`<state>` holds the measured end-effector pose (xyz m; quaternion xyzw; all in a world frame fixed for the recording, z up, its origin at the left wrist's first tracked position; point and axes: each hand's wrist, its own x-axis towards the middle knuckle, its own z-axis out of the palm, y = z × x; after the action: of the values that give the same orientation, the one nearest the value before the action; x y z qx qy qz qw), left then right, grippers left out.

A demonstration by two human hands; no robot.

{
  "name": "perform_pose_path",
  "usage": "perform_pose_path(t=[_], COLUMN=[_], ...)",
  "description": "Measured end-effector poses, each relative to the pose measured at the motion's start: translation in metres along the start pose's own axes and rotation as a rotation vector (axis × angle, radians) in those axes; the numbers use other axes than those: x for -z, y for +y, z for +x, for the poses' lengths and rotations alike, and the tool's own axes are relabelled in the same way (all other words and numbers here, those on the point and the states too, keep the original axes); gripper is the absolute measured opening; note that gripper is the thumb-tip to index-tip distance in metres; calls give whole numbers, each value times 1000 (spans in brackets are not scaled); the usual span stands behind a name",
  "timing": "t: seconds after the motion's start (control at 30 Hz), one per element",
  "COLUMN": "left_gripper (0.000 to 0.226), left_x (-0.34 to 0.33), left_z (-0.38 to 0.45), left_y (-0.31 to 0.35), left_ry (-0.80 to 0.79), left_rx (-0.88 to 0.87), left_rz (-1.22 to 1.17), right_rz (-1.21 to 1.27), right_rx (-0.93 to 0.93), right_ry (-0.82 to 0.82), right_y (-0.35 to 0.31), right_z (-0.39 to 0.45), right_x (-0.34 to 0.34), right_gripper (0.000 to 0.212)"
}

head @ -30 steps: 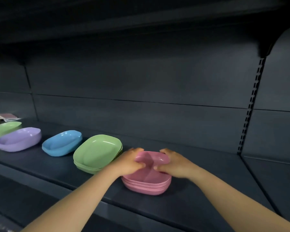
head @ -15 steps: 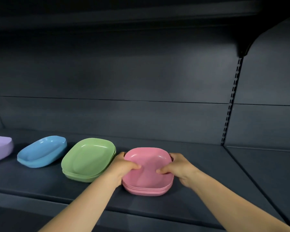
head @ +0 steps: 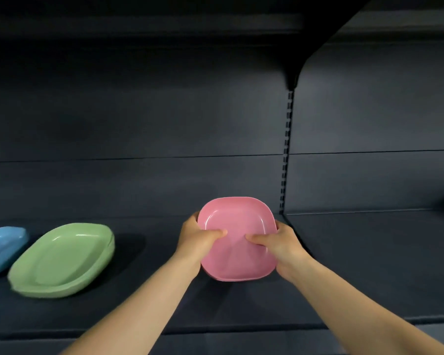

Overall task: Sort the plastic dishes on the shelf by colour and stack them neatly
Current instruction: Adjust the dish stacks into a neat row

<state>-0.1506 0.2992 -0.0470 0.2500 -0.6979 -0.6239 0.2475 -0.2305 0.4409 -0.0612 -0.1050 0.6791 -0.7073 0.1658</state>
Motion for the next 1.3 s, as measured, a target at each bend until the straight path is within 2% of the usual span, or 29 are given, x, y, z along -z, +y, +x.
perform_pose_path(t=[0.17,0.27,0.43,0.67,0.93,1.3], left_gripper=[54,50,41,43,53,50], left_x=[-111,-199,-353,-501,-573,-596], left_z=[-1,-2,-12,-2,45,62], left_y=[7,14,25,26,17,10], left_ry=[-75,-115,-103,-156,-208,-195], left_rx=[109,99,99,159,172,149], left_rz=[-20,-44,-116,-82,114,92], right_rz=[16,12,-63,-207,-246,-372], right_rx=[48,49,94,104,23,-51], right_ry=[96,140,227,253,185,87], right_y=[-10,-16,-28,-33,-19,-17], right_z=[18,39,72,133,205,238], right_x=[103,186,328,463,523,549], right_gripper=[49,49,28,35,42,40])
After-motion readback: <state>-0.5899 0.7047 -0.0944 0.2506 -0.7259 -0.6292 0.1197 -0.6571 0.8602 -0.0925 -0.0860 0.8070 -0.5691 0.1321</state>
